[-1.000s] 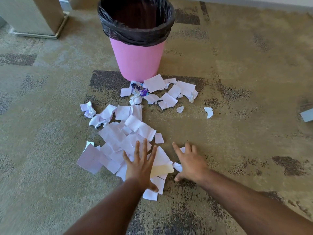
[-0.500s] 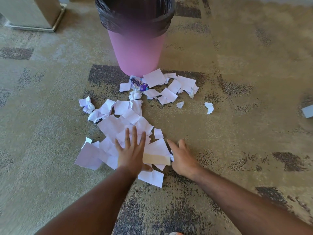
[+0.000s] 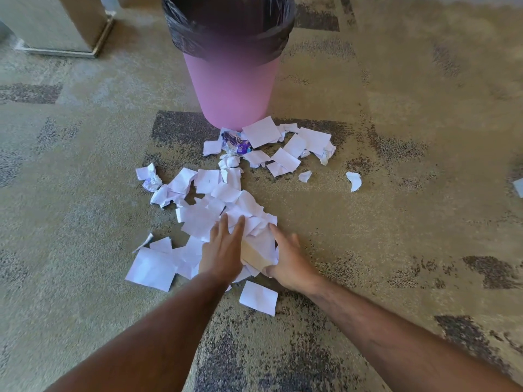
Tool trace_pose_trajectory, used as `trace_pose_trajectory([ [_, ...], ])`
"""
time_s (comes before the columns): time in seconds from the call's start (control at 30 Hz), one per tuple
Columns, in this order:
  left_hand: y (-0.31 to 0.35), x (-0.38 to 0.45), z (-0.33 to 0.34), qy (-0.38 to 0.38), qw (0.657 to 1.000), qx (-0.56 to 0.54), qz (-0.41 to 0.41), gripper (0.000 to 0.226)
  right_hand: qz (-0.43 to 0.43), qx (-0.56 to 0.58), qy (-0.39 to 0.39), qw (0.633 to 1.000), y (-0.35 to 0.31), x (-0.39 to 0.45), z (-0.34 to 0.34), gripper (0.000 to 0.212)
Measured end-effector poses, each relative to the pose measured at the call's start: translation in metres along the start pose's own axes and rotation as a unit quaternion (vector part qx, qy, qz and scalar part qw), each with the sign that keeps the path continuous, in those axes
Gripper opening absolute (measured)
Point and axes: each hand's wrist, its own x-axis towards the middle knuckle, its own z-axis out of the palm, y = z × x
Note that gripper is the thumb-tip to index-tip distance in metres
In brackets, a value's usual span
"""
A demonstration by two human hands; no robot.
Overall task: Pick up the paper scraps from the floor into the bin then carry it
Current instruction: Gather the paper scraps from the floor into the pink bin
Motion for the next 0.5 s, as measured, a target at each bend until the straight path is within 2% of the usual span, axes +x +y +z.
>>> trace_pose_trajectory([
  [0.2,0.002,0.003,-0.002,0.049,0.997,-0.044,0.030,0.081,-0.004,0.040,0.004,0.999,-0.014,0.012,0.000,0.111],
  [0.33,0.007,0.008,-0.011,0.065,0.991,-0.106,0.038,0.069,-0.006,0.128,-0.006,0.992,-0.024,0.017,-0.002,0.108],
  [0.43,0.019,0.008,-0.022,0.064,0.985,-0.157,0.043,0.047,0.007,0.166,-0.012,0.986,-0.032,0.021,-0.005,0.102],
  [0.5,0.029,0.009,-0.028,0.069,0.982,-0.170,0.052,0.029,0.015,0.170,0.007,0.985,-0.040,0.024,-0.007,0.090],
])
